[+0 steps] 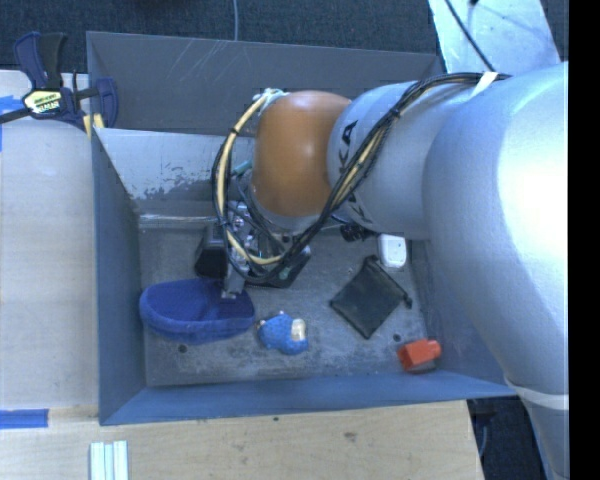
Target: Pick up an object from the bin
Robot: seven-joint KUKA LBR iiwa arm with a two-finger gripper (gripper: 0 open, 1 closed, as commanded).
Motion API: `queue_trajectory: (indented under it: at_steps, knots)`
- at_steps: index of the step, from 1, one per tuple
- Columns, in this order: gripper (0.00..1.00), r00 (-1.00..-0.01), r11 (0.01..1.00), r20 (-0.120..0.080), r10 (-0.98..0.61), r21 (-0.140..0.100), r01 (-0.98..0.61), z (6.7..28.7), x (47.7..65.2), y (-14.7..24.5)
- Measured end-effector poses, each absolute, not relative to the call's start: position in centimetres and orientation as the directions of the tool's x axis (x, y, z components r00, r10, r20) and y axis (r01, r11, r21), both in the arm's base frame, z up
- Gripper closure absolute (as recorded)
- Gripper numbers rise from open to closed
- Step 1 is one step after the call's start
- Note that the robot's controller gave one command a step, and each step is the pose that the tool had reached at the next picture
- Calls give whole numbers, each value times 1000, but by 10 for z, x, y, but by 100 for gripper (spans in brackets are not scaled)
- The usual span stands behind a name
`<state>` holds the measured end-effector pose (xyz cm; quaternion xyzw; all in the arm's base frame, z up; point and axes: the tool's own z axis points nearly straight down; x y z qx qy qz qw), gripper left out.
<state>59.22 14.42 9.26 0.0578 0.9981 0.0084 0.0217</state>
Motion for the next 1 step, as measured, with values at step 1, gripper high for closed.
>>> queue_trajectory:
  at_steps: [1]
  knots:
    - [100, -992, 993, -42, 116, 19, 115, 93, 592, 144]
